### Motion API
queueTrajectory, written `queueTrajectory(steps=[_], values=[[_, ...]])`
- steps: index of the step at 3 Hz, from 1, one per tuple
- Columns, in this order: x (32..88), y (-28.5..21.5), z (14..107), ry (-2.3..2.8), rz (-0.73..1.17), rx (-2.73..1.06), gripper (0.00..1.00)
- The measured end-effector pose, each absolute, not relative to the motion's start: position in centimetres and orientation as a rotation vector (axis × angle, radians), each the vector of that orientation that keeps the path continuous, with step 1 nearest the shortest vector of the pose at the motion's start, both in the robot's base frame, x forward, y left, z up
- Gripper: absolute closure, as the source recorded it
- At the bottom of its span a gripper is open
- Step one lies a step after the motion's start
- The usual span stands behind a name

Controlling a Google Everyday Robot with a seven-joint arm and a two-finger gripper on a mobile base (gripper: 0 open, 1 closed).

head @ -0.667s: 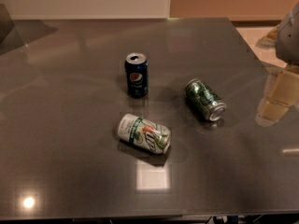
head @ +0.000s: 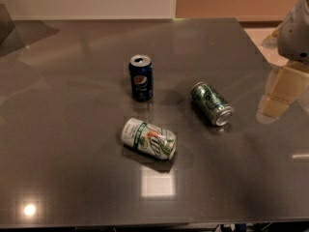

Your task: Place green can upright

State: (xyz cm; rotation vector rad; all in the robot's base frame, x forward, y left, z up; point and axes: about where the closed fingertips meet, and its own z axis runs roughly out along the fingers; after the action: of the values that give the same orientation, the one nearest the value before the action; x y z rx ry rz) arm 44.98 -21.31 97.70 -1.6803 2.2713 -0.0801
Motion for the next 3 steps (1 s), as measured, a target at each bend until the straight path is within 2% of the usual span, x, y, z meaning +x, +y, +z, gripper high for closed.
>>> queueTrajectory(steps=[3], values=[[52.0,-16.0,92.4,2.607,0.096,-1.399,0.00]])
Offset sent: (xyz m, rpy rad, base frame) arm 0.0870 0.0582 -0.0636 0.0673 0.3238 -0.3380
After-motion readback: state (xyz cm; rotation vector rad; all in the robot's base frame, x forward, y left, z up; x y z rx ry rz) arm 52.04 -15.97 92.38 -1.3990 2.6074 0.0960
